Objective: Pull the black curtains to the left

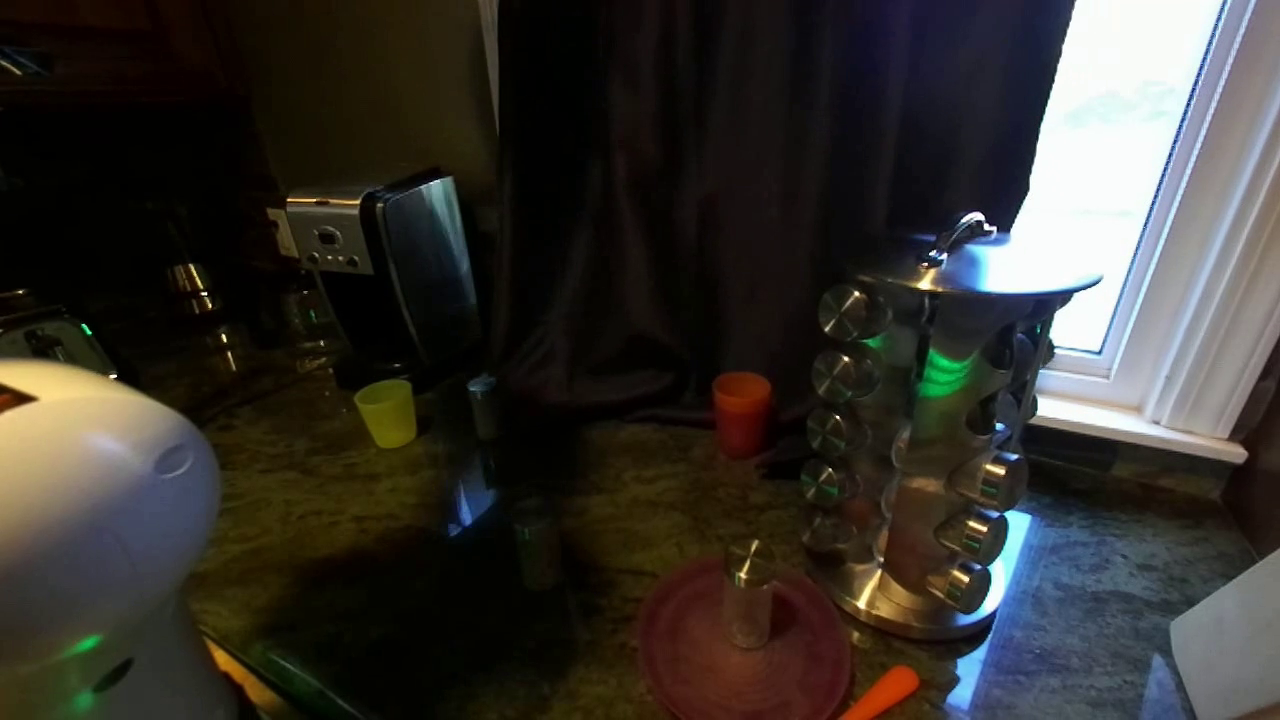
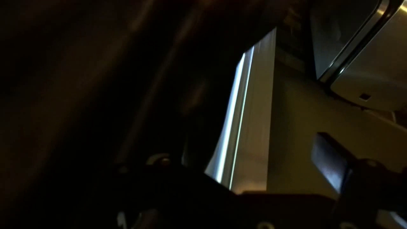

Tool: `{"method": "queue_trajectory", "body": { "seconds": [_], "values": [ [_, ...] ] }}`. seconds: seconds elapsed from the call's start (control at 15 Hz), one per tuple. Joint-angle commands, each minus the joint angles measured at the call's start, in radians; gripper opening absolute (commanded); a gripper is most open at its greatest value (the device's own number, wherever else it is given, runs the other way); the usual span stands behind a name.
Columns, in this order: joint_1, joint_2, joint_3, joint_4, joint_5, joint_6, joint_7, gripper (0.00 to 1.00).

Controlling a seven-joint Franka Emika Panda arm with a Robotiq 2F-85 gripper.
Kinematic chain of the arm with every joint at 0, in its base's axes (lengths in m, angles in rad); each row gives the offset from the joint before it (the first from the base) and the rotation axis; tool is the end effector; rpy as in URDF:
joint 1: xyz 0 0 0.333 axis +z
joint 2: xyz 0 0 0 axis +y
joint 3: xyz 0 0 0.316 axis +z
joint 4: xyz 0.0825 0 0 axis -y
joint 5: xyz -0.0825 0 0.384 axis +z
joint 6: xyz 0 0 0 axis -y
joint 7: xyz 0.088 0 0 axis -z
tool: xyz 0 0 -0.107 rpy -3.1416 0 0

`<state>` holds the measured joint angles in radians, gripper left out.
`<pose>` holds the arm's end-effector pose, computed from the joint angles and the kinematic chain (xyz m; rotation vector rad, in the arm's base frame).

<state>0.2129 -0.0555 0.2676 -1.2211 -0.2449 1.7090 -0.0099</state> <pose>0.4646 0.2246 0.8360 2.8116 0.6588 0.8705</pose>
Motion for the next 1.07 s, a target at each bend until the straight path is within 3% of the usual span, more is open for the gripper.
{"method": "queue_trajectory", "body": {
  "seconds": [0.0,0.27,0.53,0.8,0.87,1.0],
  "values": [
    [-0.015,-0.041,-0.02,0.053,0.046,-0.136,0.005,1.0],
    [-0.036,-0.116,-0.109,0.065,0.262,-0.12,-0.108,1.0],
    [-0.061,-0.237,-0.226,-0.007,0.407,-0.133,-0.141,1.0],
    [-0.076,-0.355,-0.327,-0.108,0.457,-0.177,-0.136,1.0],
    [-0.067,-0.273,-0.297,-0.001,0.416,-0.177,-0.12,1.0],
    [-0.071,-0.318,-0.327,-0.046,0.43,-0.177,-0.127,1.0]
  ]
}}
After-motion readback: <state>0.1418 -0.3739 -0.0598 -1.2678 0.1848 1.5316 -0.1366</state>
